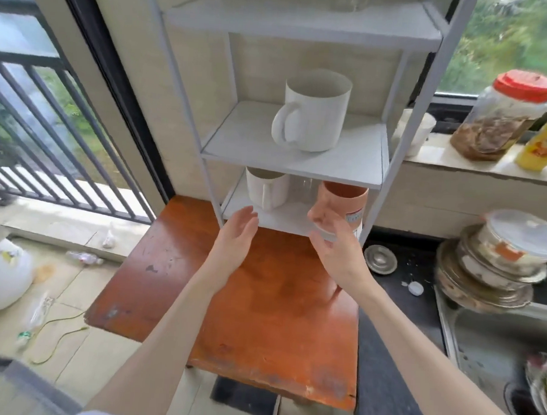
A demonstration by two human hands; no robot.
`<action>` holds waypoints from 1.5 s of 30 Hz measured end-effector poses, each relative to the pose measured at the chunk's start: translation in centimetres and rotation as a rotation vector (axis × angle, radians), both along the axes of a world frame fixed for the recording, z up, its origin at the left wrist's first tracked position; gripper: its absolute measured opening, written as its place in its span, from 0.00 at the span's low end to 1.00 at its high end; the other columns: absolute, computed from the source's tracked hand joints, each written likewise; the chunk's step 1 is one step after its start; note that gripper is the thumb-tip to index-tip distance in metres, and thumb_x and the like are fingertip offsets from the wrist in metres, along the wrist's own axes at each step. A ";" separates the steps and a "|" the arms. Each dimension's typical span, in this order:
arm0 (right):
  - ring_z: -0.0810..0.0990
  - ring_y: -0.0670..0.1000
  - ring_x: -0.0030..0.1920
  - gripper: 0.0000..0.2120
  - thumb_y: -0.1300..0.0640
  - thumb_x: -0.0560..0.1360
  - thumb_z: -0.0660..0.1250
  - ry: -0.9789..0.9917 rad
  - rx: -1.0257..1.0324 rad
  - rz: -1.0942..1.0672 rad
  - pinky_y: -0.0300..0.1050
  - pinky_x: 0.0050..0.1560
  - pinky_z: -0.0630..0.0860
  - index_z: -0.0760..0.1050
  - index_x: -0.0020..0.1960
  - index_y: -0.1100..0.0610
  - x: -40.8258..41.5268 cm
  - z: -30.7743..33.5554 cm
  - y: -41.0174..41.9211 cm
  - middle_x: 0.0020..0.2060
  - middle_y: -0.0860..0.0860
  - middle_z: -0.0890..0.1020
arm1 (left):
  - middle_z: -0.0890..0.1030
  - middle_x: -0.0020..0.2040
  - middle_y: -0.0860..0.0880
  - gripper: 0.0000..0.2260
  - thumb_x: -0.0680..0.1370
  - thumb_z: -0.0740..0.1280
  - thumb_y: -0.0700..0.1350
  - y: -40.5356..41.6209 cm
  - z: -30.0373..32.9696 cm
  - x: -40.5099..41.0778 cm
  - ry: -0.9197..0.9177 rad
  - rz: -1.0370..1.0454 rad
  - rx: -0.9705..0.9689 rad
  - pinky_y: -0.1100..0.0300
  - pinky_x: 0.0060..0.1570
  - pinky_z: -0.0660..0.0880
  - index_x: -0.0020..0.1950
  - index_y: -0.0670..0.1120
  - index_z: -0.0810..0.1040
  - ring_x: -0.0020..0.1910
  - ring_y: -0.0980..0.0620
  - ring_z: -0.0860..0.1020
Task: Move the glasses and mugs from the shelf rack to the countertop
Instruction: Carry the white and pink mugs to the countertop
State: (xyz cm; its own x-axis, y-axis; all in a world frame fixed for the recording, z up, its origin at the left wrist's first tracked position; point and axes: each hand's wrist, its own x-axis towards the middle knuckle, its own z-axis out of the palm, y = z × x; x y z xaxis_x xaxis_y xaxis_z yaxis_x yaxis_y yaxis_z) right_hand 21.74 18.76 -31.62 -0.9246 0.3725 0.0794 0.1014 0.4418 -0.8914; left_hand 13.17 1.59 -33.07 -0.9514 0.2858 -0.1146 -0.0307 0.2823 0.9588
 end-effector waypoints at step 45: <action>0.73 0.47 0.39 0.07 0.54 0.79 0.55 0.202 -0.316 -0.728 0.39 0.38 0.69 0.69 0.45 0.54 11.2 -1.8 -6.4 0.38 0.48 0.74 | 0.72 0.36 0.48 0.12 0.78 0.58 0.48 -3.0 0.9 6.0 -0.040 -0.135 0.133 0.61 0.38 0.78 0.38 0.46 0.73 0.41 0.52 0.76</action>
State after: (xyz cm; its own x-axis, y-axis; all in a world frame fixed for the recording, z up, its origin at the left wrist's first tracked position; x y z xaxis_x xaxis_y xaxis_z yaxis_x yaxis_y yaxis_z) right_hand 32.96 12.36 -33.37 -0.4217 0.9067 0.0094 0.0901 0.0522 -0.9946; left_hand 19.20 -1.45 -32.22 -0.8989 0.4255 -0.1044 -0.0402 0.1572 0.9868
